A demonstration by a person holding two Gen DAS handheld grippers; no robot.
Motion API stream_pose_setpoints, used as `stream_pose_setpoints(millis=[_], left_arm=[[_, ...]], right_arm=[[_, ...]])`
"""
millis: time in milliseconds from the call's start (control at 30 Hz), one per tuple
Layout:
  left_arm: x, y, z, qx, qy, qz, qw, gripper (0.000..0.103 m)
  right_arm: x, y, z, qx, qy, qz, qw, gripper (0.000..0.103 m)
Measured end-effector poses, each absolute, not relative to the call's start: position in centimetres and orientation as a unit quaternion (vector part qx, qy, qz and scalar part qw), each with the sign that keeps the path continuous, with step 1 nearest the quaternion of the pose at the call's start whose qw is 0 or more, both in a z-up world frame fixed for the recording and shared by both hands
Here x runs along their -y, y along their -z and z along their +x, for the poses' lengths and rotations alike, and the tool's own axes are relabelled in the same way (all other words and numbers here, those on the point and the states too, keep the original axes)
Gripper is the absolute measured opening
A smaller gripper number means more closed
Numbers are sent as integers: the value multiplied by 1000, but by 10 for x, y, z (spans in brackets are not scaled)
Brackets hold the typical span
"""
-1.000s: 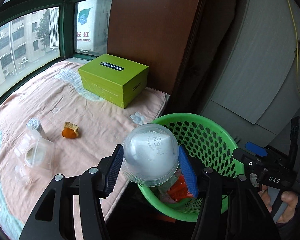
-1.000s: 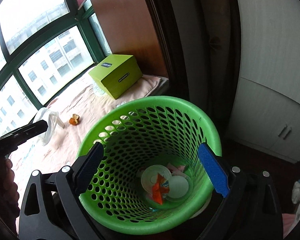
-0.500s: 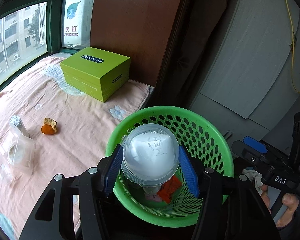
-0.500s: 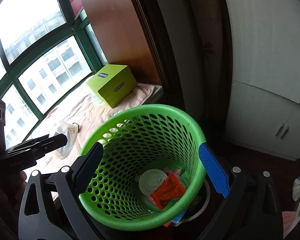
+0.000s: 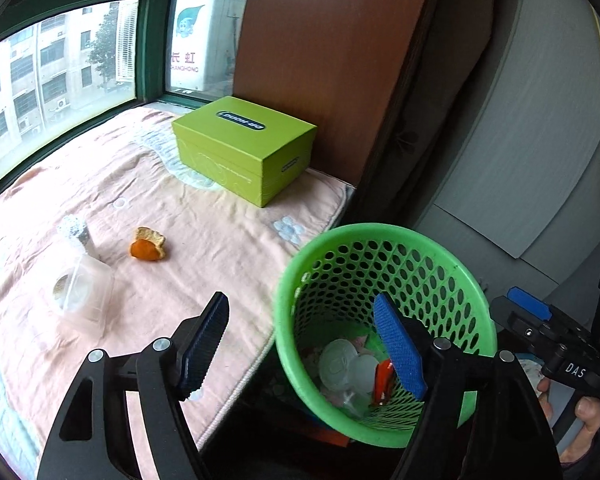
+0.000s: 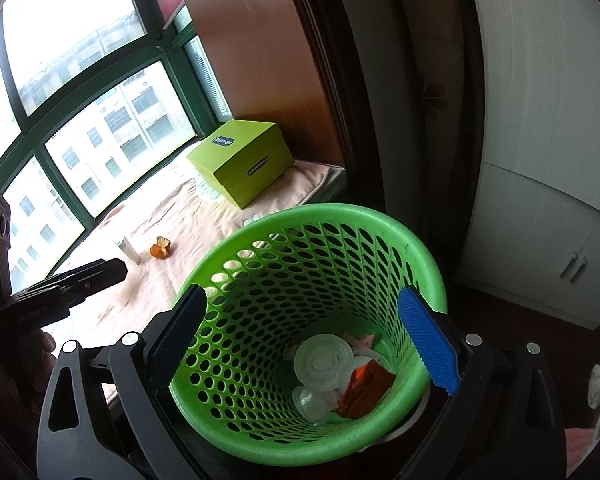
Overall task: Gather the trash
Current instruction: 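Carry the round lid and dome cup over the green basket and release both, then return both tools from the basket to the table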
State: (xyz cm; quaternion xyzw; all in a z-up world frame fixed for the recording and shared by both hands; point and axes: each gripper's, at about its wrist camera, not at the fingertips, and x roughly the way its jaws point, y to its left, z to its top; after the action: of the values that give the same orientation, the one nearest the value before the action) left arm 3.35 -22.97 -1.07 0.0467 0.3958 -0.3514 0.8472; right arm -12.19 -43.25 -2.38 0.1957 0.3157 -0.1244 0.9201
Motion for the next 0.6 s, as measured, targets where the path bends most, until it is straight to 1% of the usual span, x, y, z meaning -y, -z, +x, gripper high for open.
stream_pose_setpoints(millis=[267,600], left_arm=[[170,12,69,-395,278,23,876,72],[80,11,108,-393,191,-13,899,72]], right_arm=[[405,18,-93,-322,87,179,926,95],[352,23,-41,-349,22,160,923,95]])
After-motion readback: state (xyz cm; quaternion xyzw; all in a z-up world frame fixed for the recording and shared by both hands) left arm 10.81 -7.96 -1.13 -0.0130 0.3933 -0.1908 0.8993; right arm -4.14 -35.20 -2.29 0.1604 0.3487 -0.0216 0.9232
